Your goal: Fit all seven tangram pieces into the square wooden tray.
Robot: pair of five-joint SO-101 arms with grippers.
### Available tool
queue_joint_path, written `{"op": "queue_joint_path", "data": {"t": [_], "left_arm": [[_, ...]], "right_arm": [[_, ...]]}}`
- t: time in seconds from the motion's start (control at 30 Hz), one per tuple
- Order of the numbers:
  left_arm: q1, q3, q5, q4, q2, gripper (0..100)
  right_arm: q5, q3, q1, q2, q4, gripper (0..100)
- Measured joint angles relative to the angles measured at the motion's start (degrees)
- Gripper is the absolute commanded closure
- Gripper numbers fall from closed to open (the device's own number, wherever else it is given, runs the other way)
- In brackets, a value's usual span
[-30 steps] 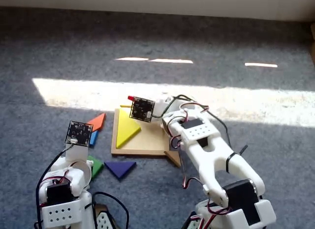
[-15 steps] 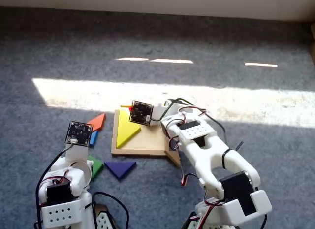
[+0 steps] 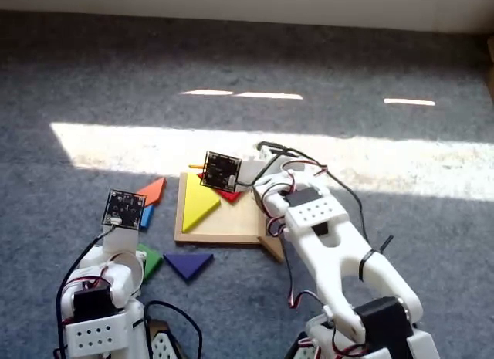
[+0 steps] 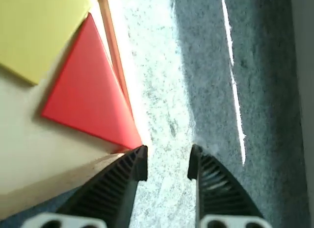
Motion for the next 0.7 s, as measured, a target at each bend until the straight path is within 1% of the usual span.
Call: {"op": "queue_joint_path", "data": {"t": [0.07, 0.13, 0.3, 0.47, 0.57, 0.7], "left_arm": [[0.0, 0.0, 0.0, 0.0, 0.0, 99], [0.0, 0.0, 0.0, 0.0, 0.0, 99], [0.0, 0.0, 0.0, 0.0, 0.0, 99], [0.0, 0.0, 0.0, 0.0, 0.0, 99], [0.0, 0.0, 0.0, 0.0, 0.0, 99], [0.0, 0.0, 0.0, 0.0, 0.0, 99]], "right_arm": [[-4.1, 0.0, -1.0, -2.5, 3.3, 96.9], [-8.9, 0.0, -2.0, -4.0, 5.8, 99.5], [-21.7, 0.0, -6.0, -2.9, 7.5, 99.4], [-33.0, -1.1, -6.2, 5.0, 6.4, 99.4], [-37.5, -3.2, -6.2, 9.0, 5.9, 99.4], [-40.4, -4.3, -6.2, 11.6, 5.5, 99.4]]}}
